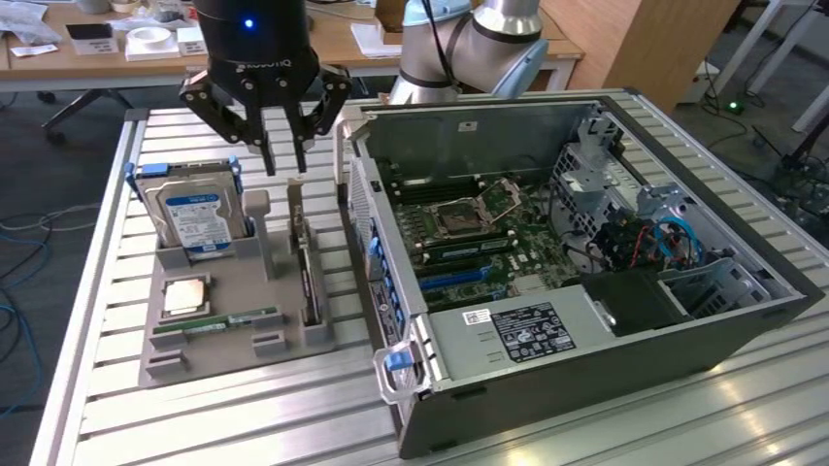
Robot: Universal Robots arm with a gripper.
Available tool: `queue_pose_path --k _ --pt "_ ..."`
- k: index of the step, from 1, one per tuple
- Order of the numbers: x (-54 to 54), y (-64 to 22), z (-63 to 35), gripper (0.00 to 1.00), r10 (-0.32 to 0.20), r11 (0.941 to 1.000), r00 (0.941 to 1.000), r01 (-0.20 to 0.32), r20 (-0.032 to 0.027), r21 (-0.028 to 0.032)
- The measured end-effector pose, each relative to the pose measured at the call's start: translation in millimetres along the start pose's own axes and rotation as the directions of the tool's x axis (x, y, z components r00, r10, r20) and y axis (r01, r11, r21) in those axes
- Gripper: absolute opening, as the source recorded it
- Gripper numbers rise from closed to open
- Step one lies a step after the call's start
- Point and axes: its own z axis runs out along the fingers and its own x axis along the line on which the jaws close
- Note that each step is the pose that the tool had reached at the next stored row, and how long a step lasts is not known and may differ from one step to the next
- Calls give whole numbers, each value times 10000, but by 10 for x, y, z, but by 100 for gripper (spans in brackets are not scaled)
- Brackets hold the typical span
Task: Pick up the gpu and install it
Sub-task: 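Pick up the gpu and move the gpu toward the slot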
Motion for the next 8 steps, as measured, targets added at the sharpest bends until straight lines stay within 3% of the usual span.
queue_pose_path --k 8 --pt "7 -6 120 36 0 10000 10000 0 -1 0"
